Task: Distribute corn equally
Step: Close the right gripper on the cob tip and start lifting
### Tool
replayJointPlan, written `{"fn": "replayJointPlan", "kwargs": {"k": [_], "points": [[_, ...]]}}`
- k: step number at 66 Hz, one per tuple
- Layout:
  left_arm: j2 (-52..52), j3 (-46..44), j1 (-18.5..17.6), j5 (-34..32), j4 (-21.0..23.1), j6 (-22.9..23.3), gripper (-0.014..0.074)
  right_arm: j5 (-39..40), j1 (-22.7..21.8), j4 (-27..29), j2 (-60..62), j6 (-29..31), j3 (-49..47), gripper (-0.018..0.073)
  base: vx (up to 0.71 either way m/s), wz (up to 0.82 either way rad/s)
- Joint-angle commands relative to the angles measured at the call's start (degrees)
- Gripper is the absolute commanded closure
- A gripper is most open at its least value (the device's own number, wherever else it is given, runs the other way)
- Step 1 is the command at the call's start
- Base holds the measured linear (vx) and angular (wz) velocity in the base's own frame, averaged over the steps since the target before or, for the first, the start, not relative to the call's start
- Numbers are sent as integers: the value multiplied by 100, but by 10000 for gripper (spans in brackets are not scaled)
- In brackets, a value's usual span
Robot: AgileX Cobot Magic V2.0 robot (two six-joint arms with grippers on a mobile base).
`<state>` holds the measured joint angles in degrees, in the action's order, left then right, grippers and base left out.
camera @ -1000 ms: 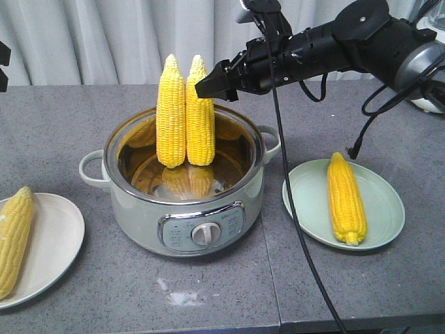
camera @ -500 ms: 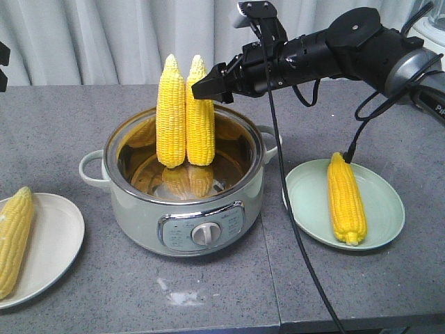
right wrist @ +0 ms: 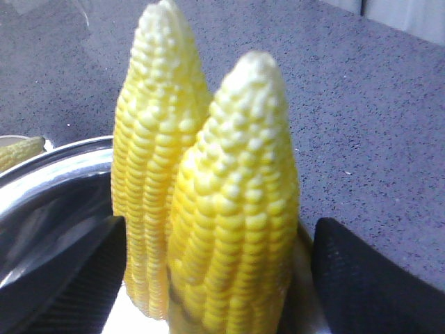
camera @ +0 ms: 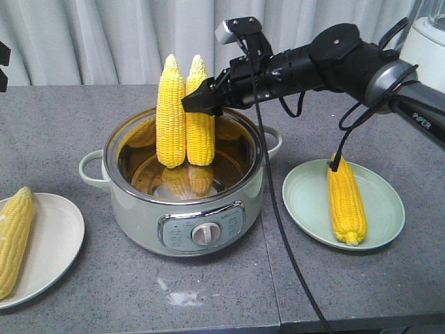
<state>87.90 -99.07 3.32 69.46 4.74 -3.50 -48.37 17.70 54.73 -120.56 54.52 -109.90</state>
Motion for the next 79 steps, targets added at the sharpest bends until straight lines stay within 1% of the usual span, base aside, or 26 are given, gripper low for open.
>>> {"fn": "replayJointPlan", "kwargs": {"k": [1, 9, 16, 23, 39, 44, 51, 59, 71, 79], "points": [[-198, -153, 11, -262, 87, 9, 166, 258, 19, 231, 315, 65, -172, 20, 0, 0], [-198, -153, 11, -262, 87, 9, 166, 340, 19, 225, 306, 65, -172, 21, 0, 0], [-198, -153, 11, -262, 87, 9, 166, 353, 19, 230, 294, 65, -172, 44, 0, 0], [-198, -153, 11, -262, 87, 9, 166, 357, 19, 230, 288, 54, -172, 102, 0, 0], [-198, -153, 11, -262, 87, 9, 166, 358, 19, 230, 288, 42, -172, 277, 0, 0], [-198, -153, 11, -262, 87, 9, 166, 358, 19, 230, 288, 42, -172, 321, 0, 0], [-198, -153, 11, -262, 87, 9, 166, 358, 19, 230, 288, 42, -172, 361, 0, 0], [-198, -153, 11, -262, 87, 9, 166, 365, 19, 241, 288, 48, -172, 379, 0, 0], [-198, -153, 11, -262, 87, 9, 166, 389, 19, 306, 307, 37, -172, 377, 0, 0], [-198, -153, 11, -262, 87, 9, 166, 345, 19, 447, 368, 37, -172, 375, 0, 0]]}}
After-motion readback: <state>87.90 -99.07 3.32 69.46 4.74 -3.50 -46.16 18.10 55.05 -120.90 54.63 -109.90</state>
